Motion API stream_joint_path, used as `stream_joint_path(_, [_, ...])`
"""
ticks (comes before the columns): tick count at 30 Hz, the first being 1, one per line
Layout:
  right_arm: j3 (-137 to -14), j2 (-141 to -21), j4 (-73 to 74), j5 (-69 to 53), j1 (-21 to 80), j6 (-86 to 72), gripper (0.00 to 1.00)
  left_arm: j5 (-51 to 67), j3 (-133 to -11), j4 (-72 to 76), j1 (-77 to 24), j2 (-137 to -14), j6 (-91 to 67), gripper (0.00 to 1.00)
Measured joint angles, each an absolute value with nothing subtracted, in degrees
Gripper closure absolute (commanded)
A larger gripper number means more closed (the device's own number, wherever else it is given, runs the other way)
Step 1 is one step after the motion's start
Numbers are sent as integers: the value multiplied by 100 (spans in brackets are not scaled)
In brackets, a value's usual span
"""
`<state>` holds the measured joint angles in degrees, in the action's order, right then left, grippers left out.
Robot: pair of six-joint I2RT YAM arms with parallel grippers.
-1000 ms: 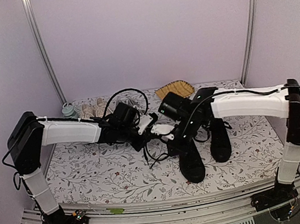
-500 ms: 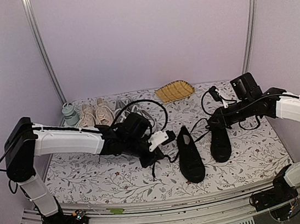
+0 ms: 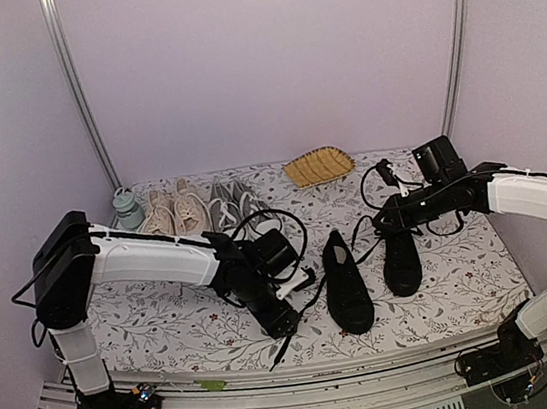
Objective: Tie the shoes
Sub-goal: Place the shoelace at the center of the board.
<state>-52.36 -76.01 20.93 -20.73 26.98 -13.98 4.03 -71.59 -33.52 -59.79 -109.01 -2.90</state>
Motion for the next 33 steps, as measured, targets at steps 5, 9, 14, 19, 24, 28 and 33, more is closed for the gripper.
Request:
stream_joint_path(5, [-5345,-7708,2185,-2071,2698,-1146,100,565,-7109,-3739,-6445,-10978,-1085,27])
stream_joint_path(9, [-5419,-7710,2285,-2018,2698,-958,100,620,-7057,-3863,-6632,-10960,-1496,35])
stream_joint_path(14, [-5419,-7710,2353,-1964,2698,-784,100,484,-6984,-4014,-6672,-10921,-1752,60])
stream_joint_path(19, [-5446,-7710,2418,-1806,2698,-685,100,287,-7052,-4171,-6696,-11010,-1811,100])
stream_joint_path(24, [-5583,-7708,2539,-1636,2698,-611,100,89,-7050,-4265,-6707,-11010,-1763,100])
stream_joint_path(28, [-5592,-7708,2532,-1660,2698,-600,100,-458,-6978,-4274,-6707,-10919,-1761,100])
stream_joint_path(33, [-5618,-7710,2534,-1684,2698,-609,100,-1135,-6921,-4182,-6630,-10792,-1682,100])
